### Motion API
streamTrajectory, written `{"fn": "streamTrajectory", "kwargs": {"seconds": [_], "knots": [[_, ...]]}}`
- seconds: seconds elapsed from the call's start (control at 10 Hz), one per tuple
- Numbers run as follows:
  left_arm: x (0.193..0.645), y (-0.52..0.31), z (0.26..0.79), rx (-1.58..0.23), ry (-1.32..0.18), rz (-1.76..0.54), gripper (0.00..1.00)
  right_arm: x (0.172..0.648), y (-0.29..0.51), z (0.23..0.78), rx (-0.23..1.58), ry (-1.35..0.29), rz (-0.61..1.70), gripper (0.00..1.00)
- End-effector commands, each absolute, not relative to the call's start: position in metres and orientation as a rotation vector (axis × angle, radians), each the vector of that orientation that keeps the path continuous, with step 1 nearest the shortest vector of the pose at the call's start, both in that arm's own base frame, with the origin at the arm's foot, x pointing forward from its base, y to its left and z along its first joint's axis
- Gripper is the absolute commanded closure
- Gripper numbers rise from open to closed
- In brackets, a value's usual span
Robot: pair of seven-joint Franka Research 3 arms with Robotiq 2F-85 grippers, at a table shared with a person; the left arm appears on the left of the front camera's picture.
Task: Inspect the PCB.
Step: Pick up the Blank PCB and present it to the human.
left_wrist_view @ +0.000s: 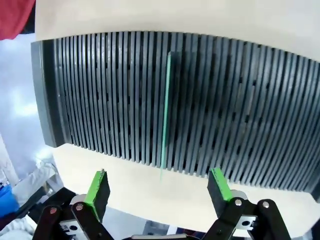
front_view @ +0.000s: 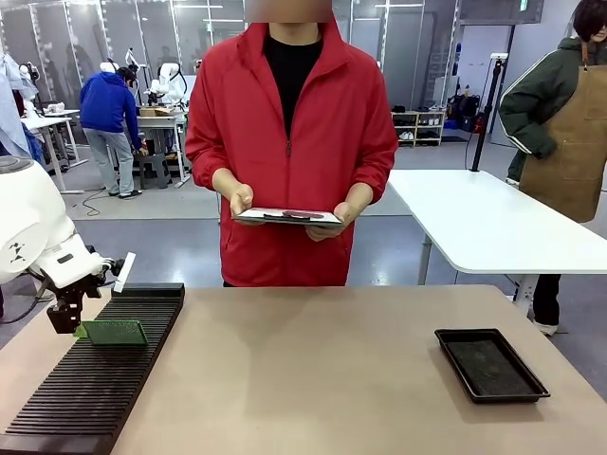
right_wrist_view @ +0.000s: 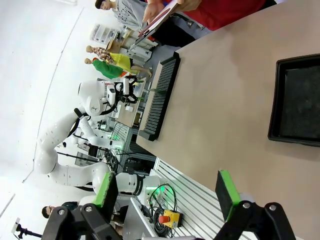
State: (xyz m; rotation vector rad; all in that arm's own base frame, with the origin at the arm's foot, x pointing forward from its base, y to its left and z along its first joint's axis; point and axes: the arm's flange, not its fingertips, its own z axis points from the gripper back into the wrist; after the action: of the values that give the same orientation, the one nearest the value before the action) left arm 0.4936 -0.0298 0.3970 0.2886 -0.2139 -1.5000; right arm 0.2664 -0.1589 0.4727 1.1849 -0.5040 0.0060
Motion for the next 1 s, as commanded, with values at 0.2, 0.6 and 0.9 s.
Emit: {"fn": "streamTrajectory", "kwargs": {"seconds": [0.2, 0.6, 0.9], "knots": [[0.508, -0.018, 0.363, 0.287, -0.267, -1.490, 0.00, 0.268, -0.160, 0.474, 1.194, -0.526, 0.024, 0.00], [0.512, -0.017, 0.356, 0.276, -0.258, -1.495, 0.96, 0.268, -0.160, 0.474, 1.194, -0.526, 0.024, 0.00], [0.505, -0.020, 0.352, 0.240, -0.230, -1.496, 1.00, 0.268, -0.160, 0.474, 1.194, -0.526, 0.024, 0.00]]}}
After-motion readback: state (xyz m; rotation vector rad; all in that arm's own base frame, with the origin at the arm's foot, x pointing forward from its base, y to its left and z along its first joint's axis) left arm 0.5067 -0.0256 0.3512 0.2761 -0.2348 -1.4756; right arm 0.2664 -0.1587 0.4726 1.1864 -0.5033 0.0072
